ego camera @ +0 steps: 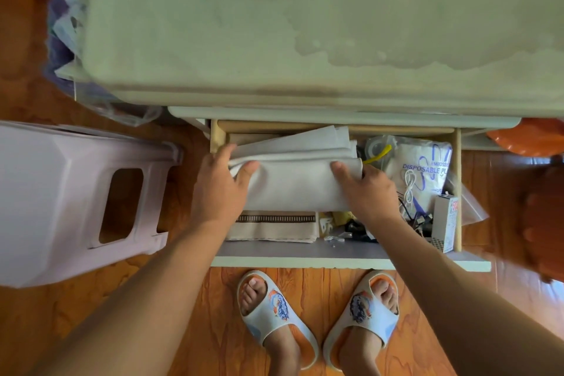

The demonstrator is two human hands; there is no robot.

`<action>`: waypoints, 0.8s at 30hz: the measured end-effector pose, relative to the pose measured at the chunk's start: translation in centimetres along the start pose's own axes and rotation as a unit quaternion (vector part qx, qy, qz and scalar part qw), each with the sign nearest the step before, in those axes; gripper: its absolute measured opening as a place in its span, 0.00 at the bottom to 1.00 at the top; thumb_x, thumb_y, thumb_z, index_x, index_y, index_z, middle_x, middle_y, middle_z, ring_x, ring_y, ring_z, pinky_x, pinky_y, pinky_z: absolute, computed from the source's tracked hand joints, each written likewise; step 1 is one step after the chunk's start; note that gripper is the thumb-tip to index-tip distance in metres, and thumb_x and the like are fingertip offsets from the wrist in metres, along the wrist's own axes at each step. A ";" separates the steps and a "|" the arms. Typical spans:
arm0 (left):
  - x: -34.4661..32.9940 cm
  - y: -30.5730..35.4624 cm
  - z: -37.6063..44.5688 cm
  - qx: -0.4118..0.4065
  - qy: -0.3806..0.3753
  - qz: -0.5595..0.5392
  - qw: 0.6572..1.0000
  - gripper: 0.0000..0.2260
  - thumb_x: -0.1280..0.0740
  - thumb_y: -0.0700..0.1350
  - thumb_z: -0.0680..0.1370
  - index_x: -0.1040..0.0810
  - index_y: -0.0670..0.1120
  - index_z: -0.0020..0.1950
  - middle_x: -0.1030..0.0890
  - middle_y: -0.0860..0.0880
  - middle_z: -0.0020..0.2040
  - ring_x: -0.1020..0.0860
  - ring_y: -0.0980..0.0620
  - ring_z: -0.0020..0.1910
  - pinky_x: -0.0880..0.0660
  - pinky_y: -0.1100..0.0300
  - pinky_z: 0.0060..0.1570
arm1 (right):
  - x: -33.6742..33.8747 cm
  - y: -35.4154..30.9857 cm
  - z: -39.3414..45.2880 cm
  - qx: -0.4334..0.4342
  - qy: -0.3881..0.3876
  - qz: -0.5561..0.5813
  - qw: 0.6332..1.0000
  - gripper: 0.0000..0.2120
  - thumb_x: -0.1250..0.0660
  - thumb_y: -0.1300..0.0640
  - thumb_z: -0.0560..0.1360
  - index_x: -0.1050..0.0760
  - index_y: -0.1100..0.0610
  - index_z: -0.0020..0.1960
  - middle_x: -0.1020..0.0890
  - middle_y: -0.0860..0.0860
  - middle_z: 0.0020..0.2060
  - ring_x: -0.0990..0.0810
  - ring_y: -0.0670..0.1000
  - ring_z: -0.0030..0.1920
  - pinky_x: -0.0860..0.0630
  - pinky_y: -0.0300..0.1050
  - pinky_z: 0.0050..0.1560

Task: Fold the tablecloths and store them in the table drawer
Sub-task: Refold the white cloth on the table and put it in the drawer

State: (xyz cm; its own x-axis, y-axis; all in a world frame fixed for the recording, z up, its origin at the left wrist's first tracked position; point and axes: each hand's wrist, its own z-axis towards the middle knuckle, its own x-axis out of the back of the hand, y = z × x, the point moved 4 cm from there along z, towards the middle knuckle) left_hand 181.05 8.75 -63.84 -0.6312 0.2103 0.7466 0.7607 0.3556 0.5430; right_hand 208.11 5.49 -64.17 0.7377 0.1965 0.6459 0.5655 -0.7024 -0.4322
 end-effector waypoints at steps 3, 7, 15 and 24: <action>-0.5 3.0 -0.7 -0.048 0.081 0.115 0.989 0.25 0.32 0.51 0.80 0.32 0.50 0.76 0.32 0.42 0.74 0.29 0.40 0.70 0.26 0.45 0.62 | -0.4 -0.8 0.5 -0.056 0.002 -0.035 0.998 0.33 0.43 0.29 0.74 0.22 0.58 0.57 0.19 0.59 0.52 0.25 0.59 0.48 0.28 0.50 0.50; -3.1 4.5 -2.1 -0.180 0.050 0.275 0.943 0.22 0.41 0.48 0.82 0.30 0.46 0.76 0.31 0.43 0.77 0.41 0.40 0.80 0.45 0.41 0.77 | -0.4 -0.7 0.8 -0.104 -0.008 -0.045 0.994 0.35 0.42 0.29 0.74 0.23 0.59 0.60 0.20 0.59 0.54 0.27 0.57 0.47 0.31 0.48 0.48; -4.7 2.6 2.7 -0.150 -0.129 0.348 0.916 0.37 0.60 0.71 0.76 0.38 0.54 0.78 0.34 0.50 0.76 0.35 0.47 0.74 0.47 0.44 0.73 | -0.3 -2.8 0.2 0.018 0.159 -0.130 0.978 0.25 0.36 0.43 0.77 0.31 0.58 0.65 0.24 0.60 0.60 0.25 0.63 0.59 0.30 0.55 0.55; -5.4 1.6 4.1 -0.121 -0.164 0.278 0.939 0.36 0.60 0.65 0.75 0.36 0.54 0.78 0.36 0.52 0.77 0.37 0.45 0.74 0.49 0.47 0.74 | -6.5 -6.6 0.7 0.432 -0.067 -0.402 0.805 0.49 0.44 0.26 0.71 0.47 0.58 0.80 0.40 0.64 0.77 0.44 0.63 0.78 0.47 0.61 0.78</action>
State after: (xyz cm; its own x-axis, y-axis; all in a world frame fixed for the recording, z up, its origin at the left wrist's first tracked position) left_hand 185.05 11.89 -68.54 -0.1099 0.5848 0.8037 0.9734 -0.1003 0.2061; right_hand 199.86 9.38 -65.92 0.0060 0.4627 0.8865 0.8822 0.4149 -0.2226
